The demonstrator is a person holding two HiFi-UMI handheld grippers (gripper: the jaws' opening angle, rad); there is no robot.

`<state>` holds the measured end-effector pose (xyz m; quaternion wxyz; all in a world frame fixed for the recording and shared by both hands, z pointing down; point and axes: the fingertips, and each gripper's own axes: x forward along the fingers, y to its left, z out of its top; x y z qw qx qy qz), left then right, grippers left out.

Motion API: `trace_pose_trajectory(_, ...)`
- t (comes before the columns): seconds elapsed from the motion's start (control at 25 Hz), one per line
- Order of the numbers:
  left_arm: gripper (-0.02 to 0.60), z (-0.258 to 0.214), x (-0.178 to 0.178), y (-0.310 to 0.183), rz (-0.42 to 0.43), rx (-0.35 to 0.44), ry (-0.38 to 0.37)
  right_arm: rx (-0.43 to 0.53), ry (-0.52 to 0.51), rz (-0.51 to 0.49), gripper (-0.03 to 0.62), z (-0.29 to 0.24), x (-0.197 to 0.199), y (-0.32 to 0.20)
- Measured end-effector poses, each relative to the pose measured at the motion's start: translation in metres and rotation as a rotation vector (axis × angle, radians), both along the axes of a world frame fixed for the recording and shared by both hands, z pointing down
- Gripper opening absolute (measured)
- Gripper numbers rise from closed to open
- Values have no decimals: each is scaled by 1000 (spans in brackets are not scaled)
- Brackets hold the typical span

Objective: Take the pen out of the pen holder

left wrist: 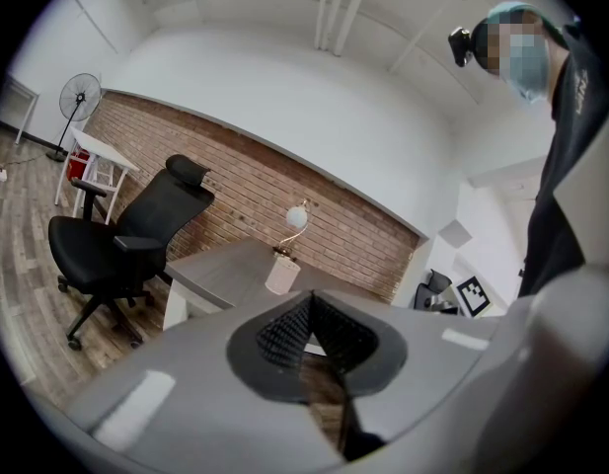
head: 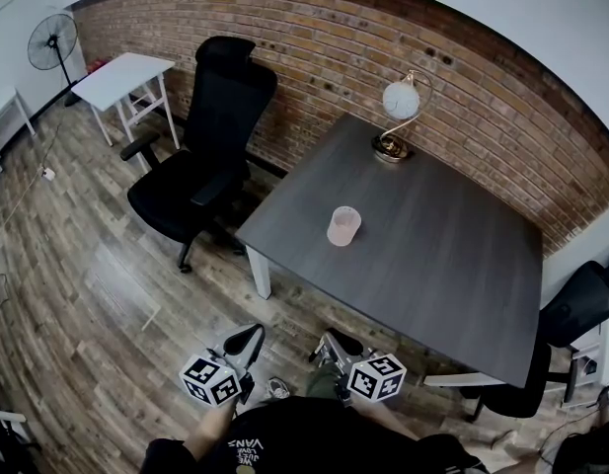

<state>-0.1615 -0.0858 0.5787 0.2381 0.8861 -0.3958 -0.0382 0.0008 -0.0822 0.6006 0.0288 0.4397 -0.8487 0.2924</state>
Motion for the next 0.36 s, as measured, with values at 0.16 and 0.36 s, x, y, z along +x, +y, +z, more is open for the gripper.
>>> trace_pose_trajectory(0.16,52,0,2,-2,5,1,-1,-2,-3,-1,28,0,1,-1)
trace_pose_trajectory(0.36,52,-1,4,-6,7,3,-4,-1,-5,-6,28,-1,2,-4)
